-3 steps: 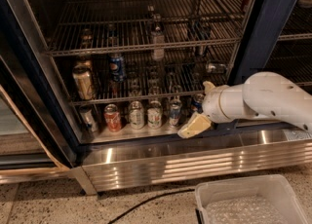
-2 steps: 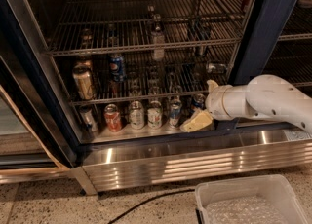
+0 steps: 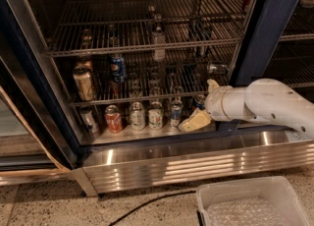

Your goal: Pick blue plastic bottle from middle shelf of fridge

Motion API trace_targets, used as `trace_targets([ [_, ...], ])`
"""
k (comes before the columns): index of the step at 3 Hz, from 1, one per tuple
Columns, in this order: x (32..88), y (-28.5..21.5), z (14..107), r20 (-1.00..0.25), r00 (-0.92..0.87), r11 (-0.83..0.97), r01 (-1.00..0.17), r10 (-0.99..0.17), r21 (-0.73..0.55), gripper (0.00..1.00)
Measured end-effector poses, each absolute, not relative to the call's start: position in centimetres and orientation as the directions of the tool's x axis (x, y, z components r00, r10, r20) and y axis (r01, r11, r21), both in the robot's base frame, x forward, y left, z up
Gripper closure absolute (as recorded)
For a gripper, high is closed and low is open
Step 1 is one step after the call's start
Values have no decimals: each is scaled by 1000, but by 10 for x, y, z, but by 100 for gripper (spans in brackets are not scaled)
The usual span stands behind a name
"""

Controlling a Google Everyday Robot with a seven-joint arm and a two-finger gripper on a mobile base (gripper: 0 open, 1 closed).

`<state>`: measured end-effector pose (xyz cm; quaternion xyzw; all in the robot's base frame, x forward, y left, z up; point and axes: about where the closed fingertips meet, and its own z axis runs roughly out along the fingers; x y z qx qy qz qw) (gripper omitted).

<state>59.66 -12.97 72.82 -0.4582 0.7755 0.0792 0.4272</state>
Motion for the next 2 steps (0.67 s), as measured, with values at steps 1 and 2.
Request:
trace_targets([
  [1, 629, -113, 744, -776, -128, 581, -739, -618, -341, 0],
  [2, 671, -103, 767, -818, -43, 617, -679, -574, -397, 0],
])
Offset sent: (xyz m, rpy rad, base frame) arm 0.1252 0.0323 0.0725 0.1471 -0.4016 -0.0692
